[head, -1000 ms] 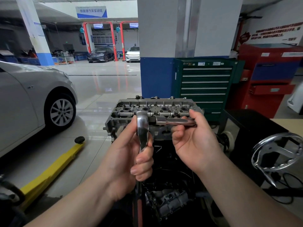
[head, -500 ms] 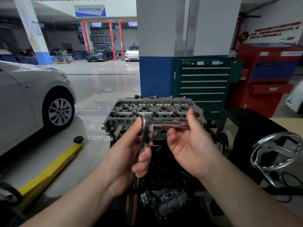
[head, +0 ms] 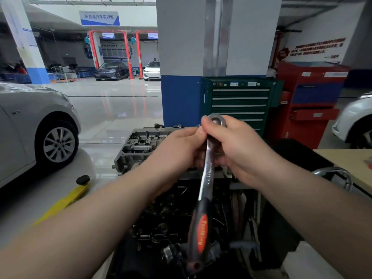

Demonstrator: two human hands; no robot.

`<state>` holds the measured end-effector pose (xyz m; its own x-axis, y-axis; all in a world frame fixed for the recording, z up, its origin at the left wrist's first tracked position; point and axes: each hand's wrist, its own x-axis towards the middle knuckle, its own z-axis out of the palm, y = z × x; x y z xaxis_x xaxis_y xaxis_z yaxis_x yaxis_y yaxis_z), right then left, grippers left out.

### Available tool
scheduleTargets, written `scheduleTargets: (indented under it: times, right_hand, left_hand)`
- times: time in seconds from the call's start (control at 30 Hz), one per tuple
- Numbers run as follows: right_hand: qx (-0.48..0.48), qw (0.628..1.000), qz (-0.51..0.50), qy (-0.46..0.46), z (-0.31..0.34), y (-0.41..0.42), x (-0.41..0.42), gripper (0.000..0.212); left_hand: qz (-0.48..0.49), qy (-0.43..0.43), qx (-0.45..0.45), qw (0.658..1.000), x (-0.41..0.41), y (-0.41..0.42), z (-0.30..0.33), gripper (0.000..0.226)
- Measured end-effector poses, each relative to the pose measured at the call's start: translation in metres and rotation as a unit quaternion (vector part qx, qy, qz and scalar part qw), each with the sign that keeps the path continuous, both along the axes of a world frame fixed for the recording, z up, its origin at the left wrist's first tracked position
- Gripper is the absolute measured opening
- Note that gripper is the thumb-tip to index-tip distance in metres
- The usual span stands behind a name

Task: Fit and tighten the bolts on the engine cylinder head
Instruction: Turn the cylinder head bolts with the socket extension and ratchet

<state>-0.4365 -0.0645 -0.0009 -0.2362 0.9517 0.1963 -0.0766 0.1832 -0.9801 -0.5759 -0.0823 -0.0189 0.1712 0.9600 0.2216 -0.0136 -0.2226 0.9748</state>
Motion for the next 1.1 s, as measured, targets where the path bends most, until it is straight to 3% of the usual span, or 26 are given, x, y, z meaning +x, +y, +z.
scheduleTargets:
  times: [0.07,0.17,0.27,0.37,0.43,0.53,0.63,0.7,0.8,1.1]
  right_hand:
    - [0.005,1.000,0.005,0.003,0.005,0.003,0.013,0.017]
    - [0.042,0.998,0.016,-0.044,0.014,0.005,0.032,0.018]
    - [0.064,0.995,0.030,-0.071,0.027,0.009,0.047,0.018]
    - [0.029,0.997,0.008,-0.068,0.047,0.025,0.061,0.025]
    - [0.037,0.987,-0.030,-0.151,0.063,0.038,0.070,0.031]
    - [0.091,0.944,-0.062,-0.311,0.081,0.057,0.075,0.033]
    - [0.109,0.921,-0.066,-0.369,0.094,0.075,0.075,0.026]
    - [0.123,0.904,-0.070,-0.404,0.105,0.084,0.074,0.024]
    - [0.143,0.881,-0.075,-0.444,0.122,0.097,0.073,0.025]
    - [0.124,0.856,-0.060,-0.498,0.128,0.130,0.073,0.024]
  left_hand:
    - [-0.037,0.080,0.016,0.996,-0.009,0.008,0.009,0.036]
    - [-0.023,0.202,0.127,0.971,-0.022,0.018,0.015,0.023]
    - [0.011,0.179,0.229,0.957,-0.031,0.033,0.013,0.014]
    - [0.127,0.184,0.231,0.947,-0.042,0.058,0.004,0.012]
    - [0.148,0.223,0.204,0.942,-0.043,0.077,-0.003,0.006]
    - [0.067,0.319,0.181,0.928,-0.025,0.102,-0.007,0.030]
    - [0.000,0.366,0.187,0.912,0.005,0.122,-0.004,0.039]
    - [0.002,0.368,0.205,0.907,0.019,0.134,-0.001,0.040]
    - [0.009,0.314,0.205,0.927,0.031,0.149,0.005,0.036]
    - [0.005,0.267,0.159,0.950,0.047,0.167,-0.003,0.025]
